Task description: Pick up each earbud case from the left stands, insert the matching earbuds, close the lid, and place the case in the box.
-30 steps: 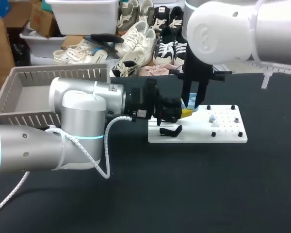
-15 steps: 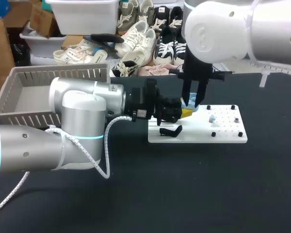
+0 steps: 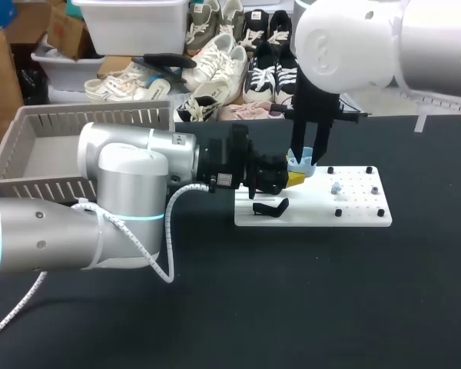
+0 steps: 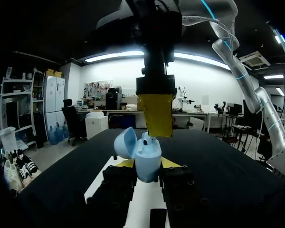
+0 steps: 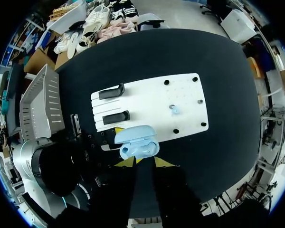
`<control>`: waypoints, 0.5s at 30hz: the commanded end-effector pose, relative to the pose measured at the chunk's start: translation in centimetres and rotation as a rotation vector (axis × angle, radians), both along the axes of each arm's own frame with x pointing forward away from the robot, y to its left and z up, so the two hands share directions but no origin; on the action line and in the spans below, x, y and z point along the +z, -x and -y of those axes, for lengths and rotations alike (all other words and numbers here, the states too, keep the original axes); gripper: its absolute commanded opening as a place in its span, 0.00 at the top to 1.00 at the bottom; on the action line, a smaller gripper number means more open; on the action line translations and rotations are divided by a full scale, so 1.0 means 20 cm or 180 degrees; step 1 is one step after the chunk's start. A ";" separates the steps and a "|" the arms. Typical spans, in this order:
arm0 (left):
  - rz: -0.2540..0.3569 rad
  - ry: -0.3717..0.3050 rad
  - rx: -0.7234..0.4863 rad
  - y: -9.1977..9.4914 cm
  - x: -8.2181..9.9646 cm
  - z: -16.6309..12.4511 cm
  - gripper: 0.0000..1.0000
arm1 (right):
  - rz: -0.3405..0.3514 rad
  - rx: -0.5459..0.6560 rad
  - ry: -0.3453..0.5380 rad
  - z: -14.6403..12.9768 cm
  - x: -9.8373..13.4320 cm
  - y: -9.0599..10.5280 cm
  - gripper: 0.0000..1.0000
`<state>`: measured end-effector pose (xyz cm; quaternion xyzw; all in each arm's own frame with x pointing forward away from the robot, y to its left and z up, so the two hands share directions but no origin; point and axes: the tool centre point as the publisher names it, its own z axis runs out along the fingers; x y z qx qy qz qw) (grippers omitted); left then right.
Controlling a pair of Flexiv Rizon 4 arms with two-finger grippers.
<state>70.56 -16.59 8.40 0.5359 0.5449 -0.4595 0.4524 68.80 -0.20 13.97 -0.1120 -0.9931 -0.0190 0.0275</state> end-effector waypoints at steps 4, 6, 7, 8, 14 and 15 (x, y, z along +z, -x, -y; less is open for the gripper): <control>0.0004 0.0003 0.0011 0.00 0.00 0.00 1.00 | 0.0215 0.0024 0.0053 0.09 0.03 0.07 0.78; 0.0004 0.0003 0.0011 0.00 0.00 0.00 1.00 | 0.0361 0.0065 0.0092 0.13 0.04 0.09 0.76; 0.0004 0.0003 0.0011 0.00 0.00 0.00 1.00 | 0.0438 0.0093 0.0102 0.15 0.04 0.09 0.76; 0.0004 0.0003 0.0011 0.00 0.00 0.00 1.00 | 0.0511 0.0112 0.0112 0.17 0.05 0.09 0.75; 0.0004 0.0003 0.0011 0.00 0.00 0.00 1.00 | 0.0849 0.0148 0.0057 0.27 0.04 0.10 0.73; 0.0004 0.0003 0.0011 0.00 0.00 0.00 1.00 | 0.0894 0.0151 0.0047 0.28 0.04 0.09 0.73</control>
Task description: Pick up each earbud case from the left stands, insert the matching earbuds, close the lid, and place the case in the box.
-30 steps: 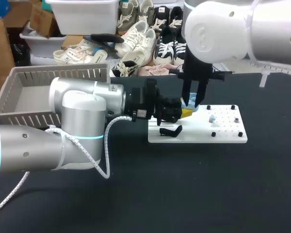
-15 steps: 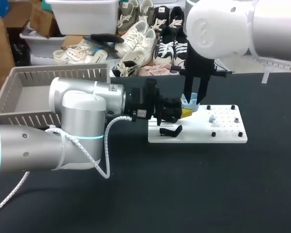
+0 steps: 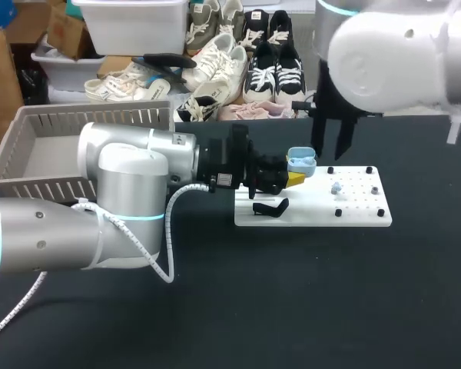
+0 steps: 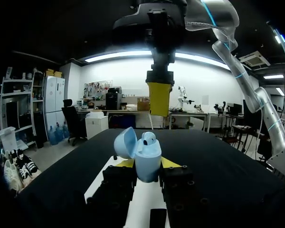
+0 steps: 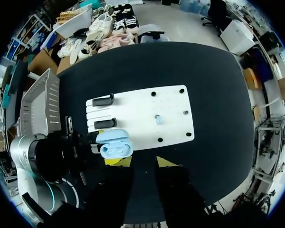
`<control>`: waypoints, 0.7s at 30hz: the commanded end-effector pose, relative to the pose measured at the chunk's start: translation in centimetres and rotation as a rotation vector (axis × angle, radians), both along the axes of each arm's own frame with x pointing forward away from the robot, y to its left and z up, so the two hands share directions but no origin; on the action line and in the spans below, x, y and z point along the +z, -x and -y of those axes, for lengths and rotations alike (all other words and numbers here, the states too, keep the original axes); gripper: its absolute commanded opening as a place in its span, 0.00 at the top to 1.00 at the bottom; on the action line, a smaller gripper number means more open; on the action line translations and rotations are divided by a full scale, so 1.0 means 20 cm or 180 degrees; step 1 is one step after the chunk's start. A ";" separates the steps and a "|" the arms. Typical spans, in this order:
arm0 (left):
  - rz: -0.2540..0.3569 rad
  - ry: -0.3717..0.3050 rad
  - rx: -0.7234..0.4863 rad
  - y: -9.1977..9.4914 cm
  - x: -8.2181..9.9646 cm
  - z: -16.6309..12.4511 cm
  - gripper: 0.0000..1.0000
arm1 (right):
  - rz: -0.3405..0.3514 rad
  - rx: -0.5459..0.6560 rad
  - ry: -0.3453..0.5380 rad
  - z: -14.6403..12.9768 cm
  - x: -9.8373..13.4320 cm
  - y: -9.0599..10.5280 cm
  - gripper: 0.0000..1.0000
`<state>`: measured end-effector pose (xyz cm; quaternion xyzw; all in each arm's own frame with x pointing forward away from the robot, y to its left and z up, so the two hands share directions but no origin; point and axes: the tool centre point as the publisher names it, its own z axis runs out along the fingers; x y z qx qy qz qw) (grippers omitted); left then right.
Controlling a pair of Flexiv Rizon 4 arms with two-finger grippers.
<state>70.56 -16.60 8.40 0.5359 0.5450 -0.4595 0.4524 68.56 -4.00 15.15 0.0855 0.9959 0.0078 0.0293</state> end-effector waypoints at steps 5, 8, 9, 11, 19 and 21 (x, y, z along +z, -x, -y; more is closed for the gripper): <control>0.0005 0.0003 0.0011 0.00 0.00 0.00 1.00 | 0.0751 0.0018 -0.0083 0.14 -0.05 0.06 0.75; 0.0005 0.0003 0.0011 0.00 0.00 0.00 1.00 | 0.0859 -0.0026 -0.0059 0.17 -0.07 0.05 0.74; 0.0005 0.0003 0.0011 0.00 0.00 0.00 1.00 | 0.0880 -0.0063 -0.0065 0.18 -0.09 0.04 0.73; 0.0005 0.0003 0.0011 0.00 0.00 0.00 1.00 | 0.0936 -0.0095 -0.0143 0.21 -0.12 0.03 0.72; 0.0005 0.0003 0.0011 0.00 0.00 0.00 1.00 | 0.0922 -0.0274 -0.0503 0.25 -0.29 -0.01 0.70; 0.0005 0.0003 0.0011 0.00 0.00 0.00 1.00 | 0.0924 -0.0291 -0.0557 0.24 -0.33 -0.03 0.70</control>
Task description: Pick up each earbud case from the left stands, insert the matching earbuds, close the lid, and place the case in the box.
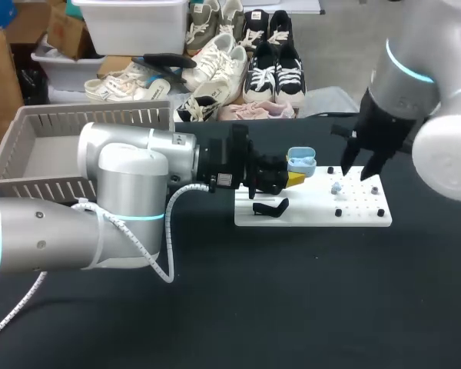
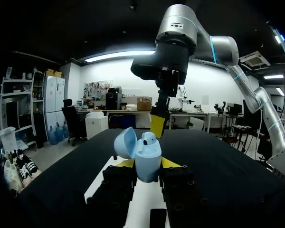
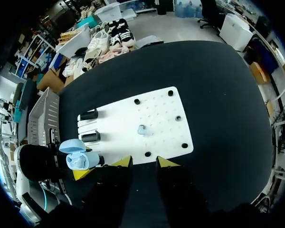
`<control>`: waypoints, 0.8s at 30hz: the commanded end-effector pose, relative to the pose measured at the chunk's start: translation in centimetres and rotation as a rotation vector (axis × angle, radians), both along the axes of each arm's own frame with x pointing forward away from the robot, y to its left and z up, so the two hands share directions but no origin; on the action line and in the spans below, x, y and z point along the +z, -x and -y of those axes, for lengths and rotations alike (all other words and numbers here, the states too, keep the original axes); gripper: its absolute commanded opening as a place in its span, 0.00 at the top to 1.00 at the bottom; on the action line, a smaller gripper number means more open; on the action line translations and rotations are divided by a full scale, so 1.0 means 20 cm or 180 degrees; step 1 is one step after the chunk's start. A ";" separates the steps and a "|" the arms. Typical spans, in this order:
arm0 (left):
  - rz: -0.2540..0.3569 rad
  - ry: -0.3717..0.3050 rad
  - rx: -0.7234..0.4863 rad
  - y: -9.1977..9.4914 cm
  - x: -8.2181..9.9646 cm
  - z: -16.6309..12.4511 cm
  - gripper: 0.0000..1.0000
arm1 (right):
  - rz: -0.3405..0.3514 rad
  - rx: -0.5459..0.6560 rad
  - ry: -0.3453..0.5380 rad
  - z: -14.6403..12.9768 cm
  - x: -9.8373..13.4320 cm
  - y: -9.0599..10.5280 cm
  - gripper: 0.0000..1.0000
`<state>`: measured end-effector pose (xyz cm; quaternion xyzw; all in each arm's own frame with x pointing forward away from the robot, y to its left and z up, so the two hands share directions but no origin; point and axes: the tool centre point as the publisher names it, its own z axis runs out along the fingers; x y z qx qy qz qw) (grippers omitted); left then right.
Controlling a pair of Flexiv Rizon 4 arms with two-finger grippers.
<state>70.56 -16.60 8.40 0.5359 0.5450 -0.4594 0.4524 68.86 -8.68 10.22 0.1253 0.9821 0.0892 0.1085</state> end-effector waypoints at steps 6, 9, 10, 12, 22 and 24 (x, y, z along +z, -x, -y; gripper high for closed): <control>0.0005 0.0003 0.0011 0.00 0.00 0.00 1.00 | 0.0402 -0.0111 -0.0144 0.02 -0.17 -0.06 0.67; 0.0005 0.0003 0.0011 0.00 0.00 0.00 1.00 | 0.0409 -0.0135 -0.0158 0.01 -0.18 -0.08 0.67; 0.0005 0.0003 0.0011 0.00 0.00 0.00 1.00 | 0.0414 -0.0155 -0.0173 0.01 -0.19 -0.09 0.67; 0.0005 0.0003 0.0011 0.00 0.00 0.00 1.00 | 0.0436 -0.0196 -0.0217 0.01 -0.20 -0.10 0.66; 0.0005 0.0003 0.0011 0.00 0.00 0.00 1.00 | 0.0471 -0.0264 -0.0172 -0.05 -0.25 -0.15 0.64; 0.0005 0.0003 0.0011 0.00 0.00 0.00 1.00 | 0.0475 -0.0285 -0.0150 -0.06 -0.26 -0.15 0.62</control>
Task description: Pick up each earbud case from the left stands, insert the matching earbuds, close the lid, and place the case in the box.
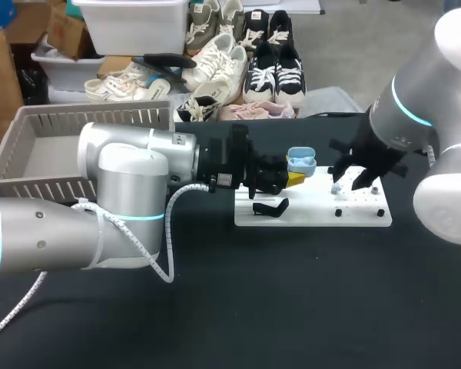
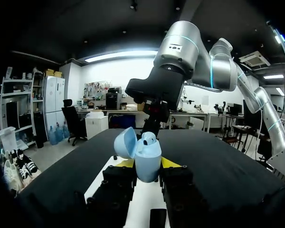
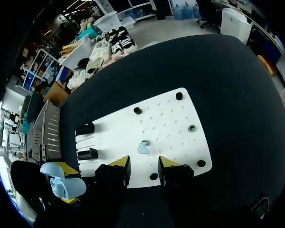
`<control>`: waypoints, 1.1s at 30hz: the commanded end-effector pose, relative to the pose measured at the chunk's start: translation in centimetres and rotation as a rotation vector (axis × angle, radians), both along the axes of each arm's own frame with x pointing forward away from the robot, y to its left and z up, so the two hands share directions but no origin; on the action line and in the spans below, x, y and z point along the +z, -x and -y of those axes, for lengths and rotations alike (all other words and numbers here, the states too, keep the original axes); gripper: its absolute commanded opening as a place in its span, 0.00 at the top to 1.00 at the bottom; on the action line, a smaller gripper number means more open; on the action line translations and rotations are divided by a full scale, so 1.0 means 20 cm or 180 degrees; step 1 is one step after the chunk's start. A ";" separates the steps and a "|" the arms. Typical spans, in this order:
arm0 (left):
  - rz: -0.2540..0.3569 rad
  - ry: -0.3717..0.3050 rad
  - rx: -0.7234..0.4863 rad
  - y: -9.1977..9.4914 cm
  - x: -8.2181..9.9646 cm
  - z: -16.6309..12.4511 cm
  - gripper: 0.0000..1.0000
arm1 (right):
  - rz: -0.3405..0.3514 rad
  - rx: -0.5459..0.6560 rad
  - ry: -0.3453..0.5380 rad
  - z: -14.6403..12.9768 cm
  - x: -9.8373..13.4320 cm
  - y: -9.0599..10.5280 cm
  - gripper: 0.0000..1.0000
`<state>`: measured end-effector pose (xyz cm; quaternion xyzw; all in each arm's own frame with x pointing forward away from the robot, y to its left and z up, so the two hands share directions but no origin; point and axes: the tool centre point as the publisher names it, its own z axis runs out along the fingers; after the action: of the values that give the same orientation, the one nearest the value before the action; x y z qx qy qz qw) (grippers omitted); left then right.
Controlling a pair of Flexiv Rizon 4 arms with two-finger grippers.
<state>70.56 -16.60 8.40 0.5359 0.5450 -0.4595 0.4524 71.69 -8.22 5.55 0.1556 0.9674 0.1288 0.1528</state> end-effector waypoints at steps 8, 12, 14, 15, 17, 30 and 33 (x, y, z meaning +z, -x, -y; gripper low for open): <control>0.0005 0.0003 0.0011 0.00 0.00 0.00 1.00 | 0.0295 -0.0218 0.0098 -0.04 -0.03 0.02 0.61; 0.0005 0.0003 0.0011 0.00 0.00 0.00 1.00 | 0.0301 -0.0272 0.0056 -0.04 -0.03 0.02 0.61; 0.0005 0.0003 0.0011 0.00 0.00 0.00 1.00 | 0.0298 -0.0304 0.0020 -0.04 -0.03 0.02 0.62; 0.0005 0.0003 0.0011 0.00 0.00 0.00 1.00 | 0.0295 -0.0322 0.0005 -0.04 -0.03 0.02 0.62; 0.0005 0.0003 0.0011 0.00 0.00 0.00 1.00 | 0.0260 -0.0361 0.0040 -0.04 -0.03 0.02 0.62; 0.0005 0.0003 0.0011 0.00 0.00 0.00 1.00 | 0.0251 -0.0365 0.0010 -0.05 -0.05 0.01 0.62; 0.0021 0.0041 0.0012 0.00 0.00 0.00 1.00 | 0.0257 -0.0369 0.0009 -0.05 -0.05 0.01 0.62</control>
<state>70.56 -16.64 8.49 0.5359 0.5430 -0.4600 0.4542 71.81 -7.19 4.64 0.2002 0.9566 0.1308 0.1664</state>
